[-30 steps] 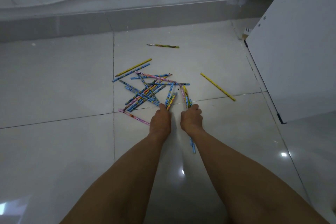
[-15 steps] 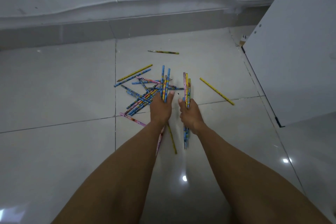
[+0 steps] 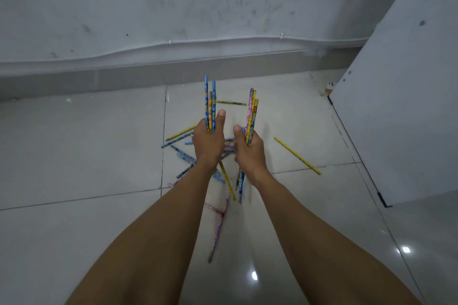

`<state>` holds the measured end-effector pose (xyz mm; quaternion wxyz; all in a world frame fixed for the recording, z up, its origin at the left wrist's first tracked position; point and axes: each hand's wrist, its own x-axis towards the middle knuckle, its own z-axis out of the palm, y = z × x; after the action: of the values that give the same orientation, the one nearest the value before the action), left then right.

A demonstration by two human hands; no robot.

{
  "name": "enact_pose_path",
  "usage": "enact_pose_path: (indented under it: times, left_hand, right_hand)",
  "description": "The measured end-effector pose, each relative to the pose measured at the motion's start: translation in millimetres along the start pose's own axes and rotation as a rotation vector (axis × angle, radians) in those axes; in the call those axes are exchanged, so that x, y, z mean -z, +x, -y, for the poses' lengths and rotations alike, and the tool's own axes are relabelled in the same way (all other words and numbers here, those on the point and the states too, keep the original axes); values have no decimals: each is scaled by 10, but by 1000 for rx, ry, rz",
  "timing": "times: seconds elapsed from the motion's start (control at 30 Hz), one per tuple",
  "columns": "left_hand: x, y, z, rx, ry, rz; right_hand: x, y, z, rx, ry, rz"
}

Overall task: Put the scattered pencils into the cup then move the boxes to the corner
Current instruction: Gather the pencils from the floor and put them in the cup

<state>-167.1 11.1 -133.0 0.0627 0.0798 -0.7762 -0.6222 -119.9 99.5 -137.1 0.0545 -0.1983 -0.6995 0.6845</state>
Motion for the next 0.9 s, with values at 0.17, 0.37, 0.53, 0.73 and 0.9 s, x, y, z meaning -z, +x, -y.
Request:
enact_pose_path:
  times: [0.17,0.37,0.53,0.73,0.9]
  left_hand:
    - [-10,404,-475,-135,104,-4]
    - [-102,929,-1273,-251,54,22]
    - [-147,1128,-1932,-277,17,16]
    - [-54,1034,-2966,-240,8,33]
    - [145,877,-4180,-204,17,70]
  right_hand:
    - [-87,363,547,80,73,10]
    - [30,893,1406,208,4,29]
    - [157,1073,2093,225,1,19]
    - [318,862,3100,212,6,-26]
    - [510,537,4324,163,0,-79]
